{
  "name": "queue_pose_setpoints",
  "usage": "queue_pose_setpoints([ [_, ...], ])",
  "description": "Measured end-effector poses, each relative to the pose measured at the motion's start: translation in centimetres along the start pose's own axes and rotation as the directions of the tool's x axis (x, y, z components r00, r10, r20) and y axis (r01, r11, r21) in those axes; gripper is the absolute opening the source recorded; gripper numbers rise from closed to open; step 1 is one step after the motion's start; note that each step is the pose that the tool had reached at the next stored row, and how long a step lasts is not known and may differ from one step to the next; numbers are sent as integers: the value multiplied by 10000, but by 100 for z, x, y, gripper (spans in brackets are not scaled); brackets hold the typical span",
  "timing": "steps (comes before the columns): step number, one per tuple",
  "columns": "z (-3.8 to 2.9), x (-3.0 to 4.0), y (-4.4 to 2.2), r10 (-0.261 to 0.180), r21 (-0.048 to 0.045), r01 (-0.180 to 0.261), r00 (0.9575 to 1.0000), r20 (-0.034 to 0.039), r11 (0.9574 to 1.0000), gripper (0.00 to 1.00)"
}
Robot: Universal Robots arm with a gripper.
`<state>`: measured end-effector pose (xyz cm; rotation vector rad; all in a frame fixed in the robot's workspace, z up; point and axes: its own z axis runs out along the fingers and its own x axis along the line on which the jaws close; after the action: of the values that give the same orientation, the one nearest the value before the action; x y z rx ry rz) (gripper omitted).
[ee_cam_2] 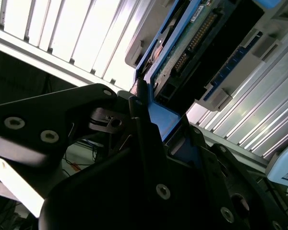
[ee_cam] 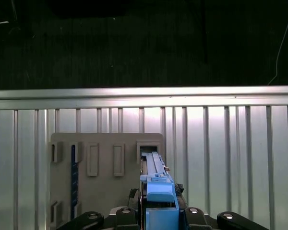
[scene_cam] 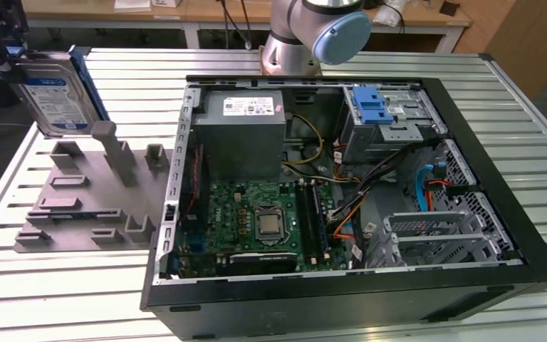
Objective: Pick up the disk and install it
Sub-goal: 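Pick up the disk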
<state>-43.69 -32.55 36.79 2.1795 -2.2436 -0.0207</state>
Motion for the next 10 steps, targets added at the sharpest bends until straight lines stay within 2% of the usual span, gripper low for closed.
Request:
queue_pose_setpoints([
  [10, -67, 0, 1, 0, 0, 0, 10000, 0, 10000, 36],
])
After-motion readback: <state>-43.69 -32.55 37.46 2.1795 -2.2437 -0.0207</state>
